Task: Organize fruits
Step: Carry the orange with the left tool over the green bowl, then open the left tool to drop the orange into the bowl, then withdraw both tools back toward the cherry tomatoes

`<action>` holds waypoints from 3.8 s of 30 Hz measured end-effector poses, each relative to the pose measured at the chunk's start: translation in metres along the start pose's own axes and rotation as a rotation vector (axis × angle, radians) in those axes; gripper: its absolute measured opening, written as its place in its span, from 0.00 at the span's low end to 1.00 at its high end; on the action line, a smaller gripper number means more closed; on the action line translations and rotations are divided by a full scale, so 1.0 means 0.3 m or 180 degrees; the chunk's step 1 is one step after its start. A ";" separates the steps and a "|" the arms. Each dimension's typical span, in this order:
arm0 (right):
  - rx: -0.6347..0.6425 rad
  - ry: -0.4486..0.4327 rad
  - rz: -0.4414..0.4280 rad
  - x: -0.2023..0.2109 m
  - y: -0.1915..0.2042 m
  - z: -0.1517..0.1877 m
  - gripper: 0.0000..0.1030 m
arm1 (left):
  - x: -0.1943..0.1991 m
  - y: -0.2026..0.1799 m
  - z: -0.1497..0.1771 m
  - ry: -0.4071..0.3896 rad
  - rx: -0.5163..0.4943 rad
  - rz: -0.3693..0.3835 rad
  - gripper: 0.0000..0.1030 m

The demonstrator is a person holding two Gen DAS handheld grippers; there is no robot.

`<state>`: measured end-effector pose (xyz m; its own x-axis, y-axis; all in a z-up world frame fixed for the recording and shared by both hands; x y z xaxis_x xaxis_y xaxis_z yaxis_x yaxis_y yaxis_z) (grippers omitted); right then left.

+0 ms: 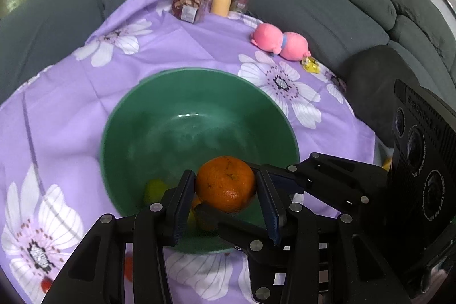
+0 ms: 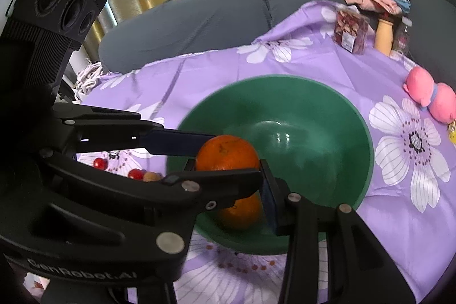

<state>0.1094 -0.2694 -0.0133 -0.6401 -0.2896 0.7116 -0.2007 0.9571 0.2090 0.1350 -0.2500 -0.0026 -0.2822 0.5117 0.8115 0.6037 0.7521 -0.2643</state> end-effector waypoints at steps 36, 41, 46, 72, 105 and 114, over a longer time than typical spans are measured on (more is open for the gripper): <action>-0.0011 -0.0107 0.0505 0.112 -0.009 0.039 0.64 | 0.145 0.098 0.053 -0.0225 0.0267 -0.0479 0.62; 0.0081 -0.0143 0.0496 0.151 0.053 0.050 0.70 | 0.228 0.154 0.127 -0.0322 0.0457 -0.0640 0.71; 0.0221 -0.0174 0.0431 0.178 0.134 0.055 0.71 | 0.317 0.226 0.235 -0.0392 0.0645 -0.0884 0.71; 0.0798 -0.0040 0.0053 0.150 0.471 0.103 0.72 | 0.532 0.392 0.606 -0.0510 0.1264 -0.1154 0.71; 0.1001 0.0446 -0.0137 -0.022 0.600 0.159 0.72 | 0.510 0.445 0.702 -0.0482 0.1198 -0.0902 0.71; 0.0911 0.0604 -0.0245 -0.072 0.595 0.179 0.71 | 0.466 0.433 0.704 -0.0400 0.1109 -0.0765 0.71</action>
<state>0.0476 -0.0928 -0.0275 -0.4711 -0.3282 0.8188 -0.4600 0.8834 0.0895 0.0167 0.0070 -0.0335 -0.4854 0.3355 0.8074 0.2287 0.9400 -0.2531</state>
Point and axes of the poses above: each gripper's, at about its wrist camera, not at the fingertips, and x roughly against the way its jaws point, y to its left, z to its underside, the point moved 4 cm from there along -x, roughly the way its jaws point
